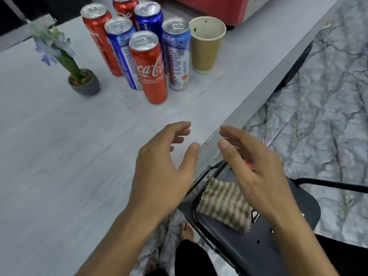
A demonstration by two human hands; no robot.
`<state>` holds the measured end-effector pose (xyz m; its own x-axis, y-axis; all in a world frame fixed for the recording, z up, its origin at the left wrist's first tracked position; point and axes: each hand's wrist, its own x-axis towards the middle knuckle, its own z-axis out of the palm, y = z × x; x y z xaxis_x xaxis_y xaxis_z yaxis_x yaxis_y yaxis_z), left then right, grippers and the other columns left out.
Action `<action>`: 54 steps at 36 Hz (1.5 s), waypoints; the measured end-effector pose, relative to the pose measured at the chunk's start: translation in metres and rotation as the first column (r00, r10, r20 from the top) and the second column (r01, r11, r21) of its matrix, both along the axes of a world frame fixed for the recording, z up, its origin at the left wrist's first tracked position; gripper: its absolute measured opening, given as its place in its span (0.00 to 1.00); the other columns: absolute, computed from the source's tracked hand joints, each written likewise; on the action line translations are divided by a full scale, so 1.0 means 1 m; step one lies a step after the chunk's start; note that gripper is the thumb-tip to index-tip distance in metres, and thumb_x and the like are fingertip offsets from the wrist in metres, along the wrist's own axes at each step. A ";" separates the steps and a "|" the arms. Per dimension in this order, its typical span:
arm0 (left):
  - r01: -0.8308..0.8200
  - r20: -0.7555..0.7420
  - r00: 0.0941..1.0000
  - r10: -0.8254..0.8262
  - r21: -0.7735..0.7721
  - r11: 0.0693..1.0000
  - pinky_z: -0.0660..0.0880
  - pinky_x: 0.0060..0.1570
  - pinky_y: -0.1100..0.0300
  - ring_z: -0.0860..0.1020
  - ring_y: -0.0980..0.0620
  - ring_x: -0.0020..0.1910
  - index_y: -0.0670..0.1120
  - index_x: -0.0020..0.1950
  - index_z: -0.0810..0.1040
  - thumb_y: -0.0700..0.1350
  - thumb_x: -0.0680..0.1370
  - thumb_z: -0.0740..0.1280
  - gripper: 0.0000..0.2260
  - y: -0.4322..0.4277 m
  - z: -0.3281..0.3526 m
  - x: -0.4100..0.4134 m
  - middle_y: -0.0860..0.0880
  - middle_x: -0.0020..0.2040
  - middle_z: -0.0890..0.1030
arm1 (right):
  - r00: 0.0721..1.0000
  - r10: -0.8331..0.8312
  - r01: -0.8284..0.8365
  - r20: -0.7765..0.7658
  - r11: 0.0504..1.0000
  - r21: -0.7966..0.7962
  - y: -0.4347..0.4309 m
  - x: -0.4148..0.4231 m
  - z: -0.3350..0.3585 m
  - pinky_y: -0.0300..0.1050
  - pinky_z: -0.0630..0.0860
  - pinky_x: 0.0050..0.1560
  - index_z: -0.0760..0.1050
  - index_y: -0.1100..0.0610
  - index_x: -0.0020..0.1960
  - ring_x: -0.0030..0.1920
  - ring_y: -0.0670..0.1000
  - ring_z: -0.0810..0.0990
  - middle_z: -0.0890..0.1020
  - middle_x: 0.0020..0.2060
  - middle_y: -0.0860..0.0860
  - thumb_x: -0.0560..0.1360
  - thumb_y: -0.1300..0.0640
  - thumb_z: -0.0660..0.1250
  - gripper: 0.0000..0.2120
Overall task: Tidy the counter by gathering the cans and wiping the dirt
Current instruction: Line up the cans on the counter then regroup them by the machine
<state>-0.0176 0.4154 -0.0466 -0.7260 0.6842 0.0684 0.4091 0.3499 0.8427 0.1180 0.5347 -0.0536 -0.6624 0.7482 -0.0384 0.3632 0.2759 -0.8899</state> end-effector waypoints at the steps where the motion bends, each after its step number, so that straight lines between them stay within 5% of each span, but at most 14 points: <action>1: -0.030 -0.002 1.000 0.031 0.018 0.999 0.78 0.59 0.57 0.79 0.63 0.59 0.56 0.67 0.77 0.52 0.79 0.70 0.16 0.002 0.004 -0.005 0.63 0.58 0.81 | 1.000 0.009 -0.009 -0.018 1.000 0.001 0.006 -0.007 0.003 0.46 0.77 0.64 0.76 0.45 0.70 0.64 0.37 0.78 0.81 0.63 0.37 0.79 0.37 0.62 0.23; 10: -0.316 0.001 0.946 0.324 0.221 0.923 0.78 0.53 0.65 0.78 0.60 0.61 0.55 0.68 0.75 0.55 0.77 0.74 0.21 0.023 0.016 -0.050 0.61 0.62 0.80 | 0.985 0.019 -0.020 -0.170 1.000 -0.008 0.053 -0.078 0.021 0.44 0.78 0.63 0.76 0.48 0.70 0.62 0.38 0.80 0.82 0.63 0.40 0.80 0.42 0.68 0.21; 17: -0.455 0.092 0.889 0.449 0.298 0.839 0.79 0.60 0.55 0.74 0.63 0.67 0.54 0.72 0.71 0.60 0.74 0.75 0.29 0.039 0.002 -0.080 0.62 0.67 0.77 | 0.980 -0.002 0.003 -0.201 1.000 0.004 0.084 -0.131 0.015 0.45 0.80 0.61 0.73 0.51 0.72 0.61 0.41 0.81 0.81 0.64 0.43 0.77 0.43 0.72 0.26; 27: -0.479 0.116 0.878 0.465 0.237 0.845 0.78 0.60 0.59 0.75 0.64 0.66 0.55 0.74 0.70 0.61 0.71 0.77 0.34 0.065 -0.022 -0.095 0.61 0.68 0.76 | 0.981 0.093 -0.077 -0.171 0.992 0.095 0.109 -0.173 -0.003 0.45 0.79 0.62 0.71 0.50 0.74 0.62 0.43 0.80 0.80 0.65 0.45 0.75 0.48 0.75 0.29; 38: -0.492 0.071 0.870 0.488 0.186 0.850 0.77 0.52 0.69 0.75 0.69 0.61 0.57 0.71 0.70 0.62 0.69 0.78 0.34 0.077 -0.027 -0.101 0.62 0.63 0.78 | 0.971 0.189 -0.159 -0.144 0.967 0.198 0.115 -0.183 -0.009 0.28 0.76 0.55 0.71 0.51 0.74 0.58 0.39 0.80 0.80 0.62 0.42 0.75 0.50 0.77 0.30; 47: -0.492 0.053 0.870 0.491 0.178 0.852 0.78 0.47 0.72 0.78 0.66 0.57 0.55 0.67 0.74 0.57 0.70 0.79 0.28 0.077 -0.025 -0.111 0.61 0.58 0.80 | 0.970 0.197 -0.163 -0.143 0.962 0.221 0.120 -0.186 -0.009 0.30 0.78 0.54 0.72 0.50 0.71 0.56 0.35 0.80 0.80 0.58 0.40 0.73 0.50 0.78 0.29; 54: -0.457 0.069 0.889 0.452 0.163 0.874 0.82 0.50 0.65 0.77 0.66 0.58 0.55 0.68 0.74 0.57 0.71 0.79 0.28 0.070 -0.023 -0.114 0.62 0.58 0.79 | 0.975 0.178 -0.146 -0.135 0.965 0.217 0.119 -0.184 -0.007 0.46 0.82 0.57 0.73 0.49 0.69 0.56 0.40 0.82 0.82 0.58 0.42 0.71 0.50 0.80 0.30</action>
<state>-0.1312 0.4852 -0.0692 -0.9576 0.2577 0.1288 0.2150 0.3417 0.9149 -0.0655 0.6538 -0.0603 -0.7614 0.6117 0.2149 0.1636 0.5020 -0.8492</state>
